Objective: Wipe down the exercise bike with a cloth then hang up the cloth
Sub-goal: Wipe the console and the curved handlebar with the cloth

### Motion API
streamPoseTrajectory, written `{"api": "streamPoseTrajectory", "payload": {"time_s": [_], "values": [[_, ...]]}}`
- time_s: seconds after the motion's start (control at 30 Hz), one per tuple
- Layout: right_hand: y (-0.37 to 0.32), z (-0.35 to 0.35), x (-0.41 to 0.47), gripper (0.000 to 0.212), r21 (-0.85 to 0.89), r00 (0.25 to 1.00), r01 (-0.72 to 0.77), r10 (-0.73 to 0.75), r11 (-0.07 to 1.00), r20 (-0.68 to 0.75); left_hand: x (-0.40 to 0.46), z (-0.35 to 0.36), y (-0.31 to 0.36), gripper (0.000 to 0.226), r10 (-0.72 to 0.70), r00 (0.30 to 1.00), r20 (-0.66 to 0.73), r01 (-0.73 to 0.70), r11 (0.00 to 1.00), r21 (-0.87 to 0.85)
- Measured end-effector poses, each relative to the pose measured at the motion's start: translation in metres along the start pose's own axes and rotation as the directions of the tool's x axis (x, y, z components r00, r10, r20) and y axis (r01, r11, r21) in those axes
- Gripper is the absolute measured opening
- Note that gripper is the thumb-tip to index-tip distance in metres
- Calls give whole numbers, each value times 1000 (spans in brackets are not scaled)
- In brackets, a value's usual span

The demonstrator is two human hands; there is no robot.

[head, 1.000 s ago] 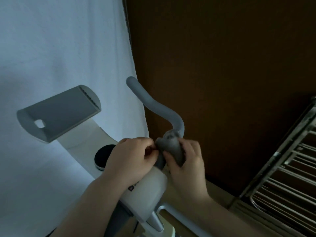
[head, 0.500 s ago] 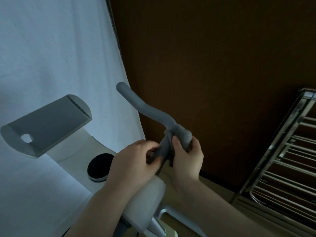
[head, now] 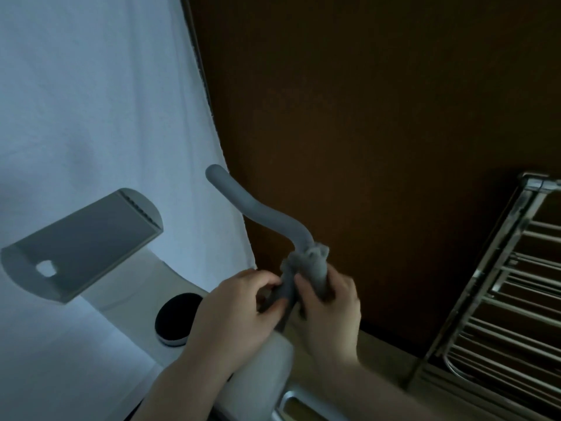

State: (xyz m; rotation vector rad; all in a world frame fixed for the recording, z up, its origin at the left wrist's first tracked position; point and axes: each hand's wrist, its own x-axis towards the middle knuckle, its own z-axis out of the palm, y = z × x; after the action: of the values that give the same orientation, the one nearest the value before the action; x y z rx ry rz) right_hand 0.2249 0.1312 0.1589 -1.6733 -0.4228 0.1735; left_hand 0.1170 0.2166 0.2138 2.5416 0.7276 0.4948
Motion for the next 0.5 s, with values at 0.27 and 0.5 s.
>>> {"api": "streamPoseTrajectory", "payload": {"time_s": [0.27,0.5], "values": [[-13,0,32,46,-118,992,109,-100,987,78,1,-1,4,17,-42,999,7,41,998,38],[-9,-13,8,35,-149,947,267,-230,952,226,5,-1,4,9,-104,995,-10,104,994,39]]}}
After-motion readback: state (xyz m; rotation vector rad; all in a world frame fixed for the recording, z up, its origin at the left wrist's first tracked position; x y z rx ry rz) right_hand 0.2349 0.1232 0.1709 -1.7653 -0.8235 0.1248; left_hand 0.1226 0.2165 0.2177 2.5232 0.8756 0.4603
